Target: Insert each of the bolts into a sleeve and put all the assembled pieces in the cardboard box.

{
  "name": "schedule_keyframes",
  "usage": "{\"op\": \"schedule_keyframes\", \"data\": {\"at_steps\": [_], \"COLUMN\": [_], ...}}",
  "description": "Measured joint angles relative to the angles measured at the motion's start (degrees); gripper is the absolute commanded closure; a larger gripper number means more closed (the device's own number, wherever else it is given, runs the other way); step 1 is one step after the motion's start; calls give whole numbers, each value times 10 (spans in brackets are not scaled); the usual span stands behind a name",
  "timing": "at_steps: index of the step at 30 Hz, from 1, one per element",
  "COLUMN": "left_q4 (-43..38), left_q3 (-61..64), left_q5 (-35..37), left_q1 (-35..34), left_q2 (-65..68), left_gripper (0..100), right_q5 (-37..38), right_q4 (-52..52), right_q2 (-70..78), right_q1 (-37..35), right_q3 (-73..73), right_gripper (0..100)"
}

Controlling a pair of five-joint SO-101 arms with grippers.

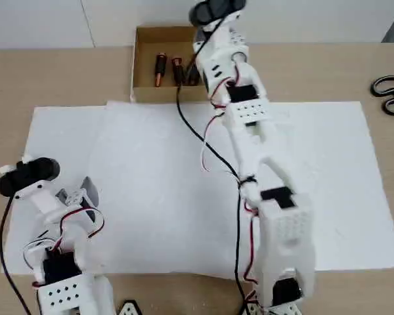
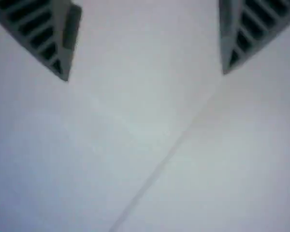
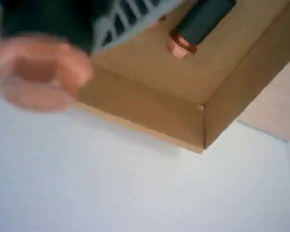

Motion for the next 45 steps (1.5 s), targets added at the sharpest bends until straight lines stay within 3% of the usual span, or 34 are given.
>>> {"op": "schedule_keyframes", "data": {"at_steps": [10,16,23,31,40,45], "left_q4": [0,0,0,0,0,0], "left_q3": [0,0,0,0,0,0], "left_q5": [0,0,0,0,0,0], "left_q1": [0,0,0,0,0,0], "left_q2": [0,0,0,0,0,0], "left_gripper": [807,807,807,807,807,807], "right_q5": [0,0,0,0,0,0], "right_q4": [0,0,0,43,50,120], "right_q2": [252,338,374,375,375,375], "right_q1": [1,2,1,-1,1,7], "right_q3": [-268,-349,-360,-360,-377,-484], "right_gripper": [995,991,981,795,793,793]}}
